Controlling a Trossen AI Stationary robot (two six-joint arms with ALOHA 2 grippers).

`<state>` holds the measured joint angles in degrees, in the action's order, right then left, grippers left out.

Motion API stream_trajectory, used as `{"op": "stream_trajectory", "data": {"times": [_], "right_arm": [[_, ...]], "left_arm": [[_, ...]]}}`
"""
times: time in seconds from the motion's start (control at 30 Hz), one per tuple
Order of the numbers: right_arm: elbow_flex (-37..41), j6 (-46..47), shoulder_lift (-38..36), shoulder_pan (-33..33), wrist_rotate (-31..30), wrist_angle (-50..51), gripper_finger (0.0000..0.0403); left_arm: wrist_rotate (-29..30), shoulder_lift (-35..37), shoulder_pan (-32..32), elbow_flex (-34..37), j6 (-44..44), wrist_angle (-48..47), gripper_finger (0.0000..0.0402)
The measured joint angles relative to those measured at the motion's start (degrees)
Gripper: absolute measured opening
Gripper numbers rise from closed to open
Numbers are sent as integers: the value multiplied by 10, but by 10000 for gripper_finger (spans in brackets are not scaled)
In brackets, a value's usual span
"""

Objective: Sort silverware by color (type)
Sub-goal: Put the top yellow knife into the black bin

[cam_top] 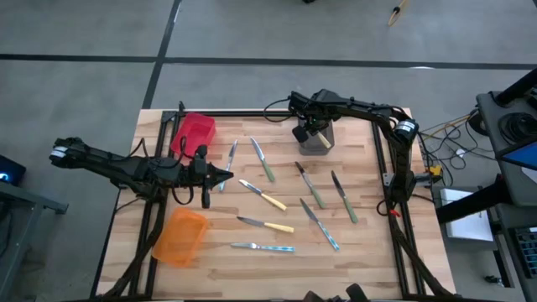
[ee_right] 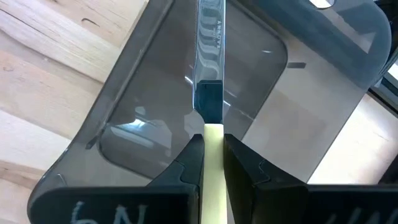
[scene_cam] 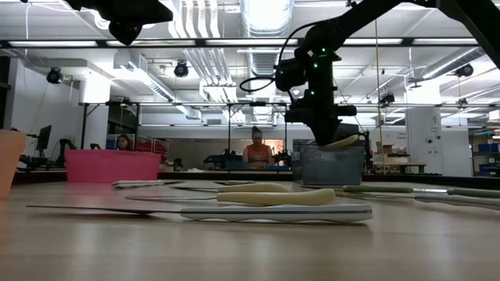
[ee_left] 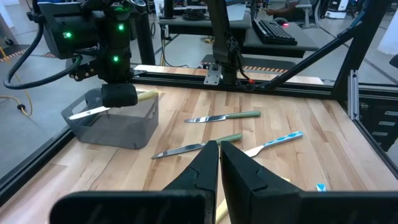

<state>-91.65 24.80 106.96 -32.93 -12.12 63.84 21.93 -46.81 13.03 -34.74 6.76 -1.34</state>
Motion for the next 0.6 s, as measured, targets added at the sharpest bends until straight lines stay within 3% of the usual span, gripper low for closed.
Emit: {"op": "stream_trajectory", "data": {"times": [0.6], "right_arm": [[49, -8, 0, 0, -1, -33, 29]], "left_arm": [[0, 0, 0, 0, 0, 0, 0]]}}
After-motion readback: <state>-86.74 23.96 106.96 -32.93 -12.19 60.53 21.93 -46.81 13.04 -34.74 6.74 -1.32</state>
